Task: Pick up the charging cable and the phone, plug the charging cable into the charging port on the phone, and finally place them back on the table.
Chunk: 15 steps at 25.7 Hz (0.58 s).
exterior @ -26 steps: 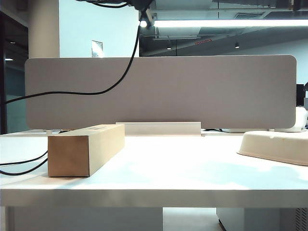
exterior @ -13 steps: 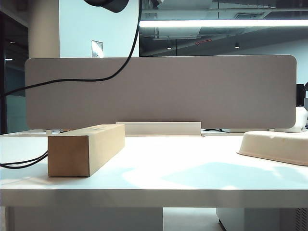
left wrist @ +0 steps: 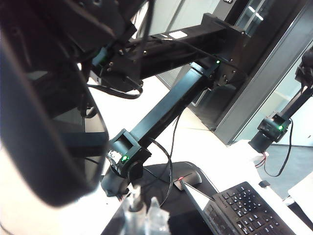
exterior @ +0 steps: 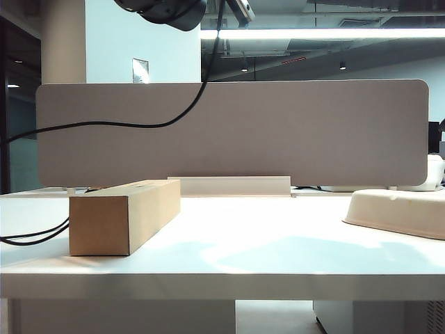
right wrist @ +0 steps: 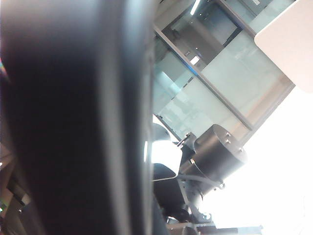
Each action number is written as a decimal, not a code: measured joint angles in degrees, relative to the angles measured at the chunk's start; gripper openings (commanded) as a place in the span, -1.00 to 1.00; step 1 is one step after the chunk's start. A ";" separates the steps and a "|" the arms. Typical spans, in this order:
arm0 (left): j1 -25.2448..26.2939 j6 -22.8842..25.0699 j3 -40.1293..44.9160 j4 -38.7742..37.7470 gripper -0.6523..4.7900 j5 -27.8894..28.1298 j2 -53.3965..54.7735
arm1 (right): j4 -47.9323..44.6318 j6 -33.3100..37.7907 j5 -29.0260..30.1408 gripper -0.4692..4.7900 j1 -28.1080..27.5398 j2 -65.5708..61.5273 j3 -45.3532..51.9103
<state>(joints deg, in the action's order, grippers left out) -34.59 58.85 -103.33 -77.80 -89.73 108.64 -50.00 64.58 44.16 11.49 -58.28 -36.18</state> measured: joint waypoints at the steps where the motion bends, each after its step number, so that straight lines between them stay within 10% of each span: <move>1: 0.02 -1.75 0.00 1.44 -0.78 0.42 0.00 | 0.63 -0.96 0.00 -0.84 0.00 0.00 0.00; 8: 0.00 -15.76 0.00 12.20 -0.78 9.92 -0.02 | 5.99 -5.81 0.81 -0.84 0.50 -0.09 0.02; 15: -0.07 -18.80 0.00 13.94 -0.78 12.87 -0.02 | 5.81 -7.37 0.79 -0.84 0.52 -0.39 0.02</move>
<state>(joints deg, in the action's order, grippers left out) -34.65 40.05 -103.33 -63.86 -76.86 108.62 -44.18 57.21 44.95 12.01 -58.67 -36.16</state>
